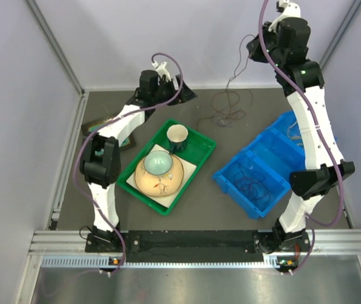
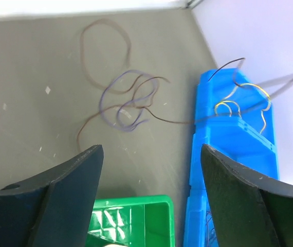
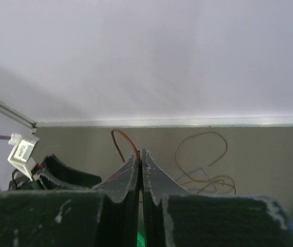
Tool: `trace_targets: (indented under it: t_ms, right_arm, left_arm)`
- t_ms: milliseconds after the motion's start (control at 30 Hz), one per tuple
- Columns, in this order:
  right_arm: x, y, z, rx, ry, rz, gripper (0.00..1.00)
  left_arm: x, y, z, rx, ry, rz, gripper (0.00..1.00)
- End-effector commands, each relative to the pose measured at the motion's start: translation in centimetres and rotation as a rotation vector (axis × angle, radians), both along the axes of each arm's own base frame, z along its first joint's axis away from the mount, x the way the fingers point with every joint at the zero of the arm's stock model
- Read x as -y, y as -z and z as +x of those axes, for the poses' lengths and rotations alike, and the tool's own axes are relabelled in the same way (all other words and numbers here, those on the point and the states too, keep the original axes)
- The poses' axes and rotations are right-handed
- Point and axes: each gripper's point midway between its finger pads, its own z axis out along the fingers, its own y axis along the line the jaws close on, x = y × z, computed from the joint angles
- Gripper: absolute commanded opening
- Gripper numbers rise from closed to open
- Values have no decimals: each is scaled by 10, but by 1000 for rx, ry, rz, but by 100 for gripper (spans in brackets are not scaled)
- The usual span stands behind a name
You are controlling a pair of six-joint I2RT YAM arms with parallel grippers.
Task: Untangle the cables
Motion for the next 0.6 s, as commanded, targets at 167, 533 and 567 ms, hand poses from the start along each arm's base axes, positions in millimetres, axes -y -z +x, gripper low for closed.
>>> trace_targets:
  t_ms: [167, 533, 567]
  right_arm:
    - [-10, -67, -33, 133, -82, 77, 0]
    - [-16, -52, -33, 88, -109, 77, 0]
    - [-16, -50, -32, 81, -110, 77, 0]
  left_arm:
    - [24, -112, -43, 545, 128, -61, 84]
    - [69, -120, -79, 792, 218, 12, 85]
    - [70, -119, -79, 796, 213, 13, 85]
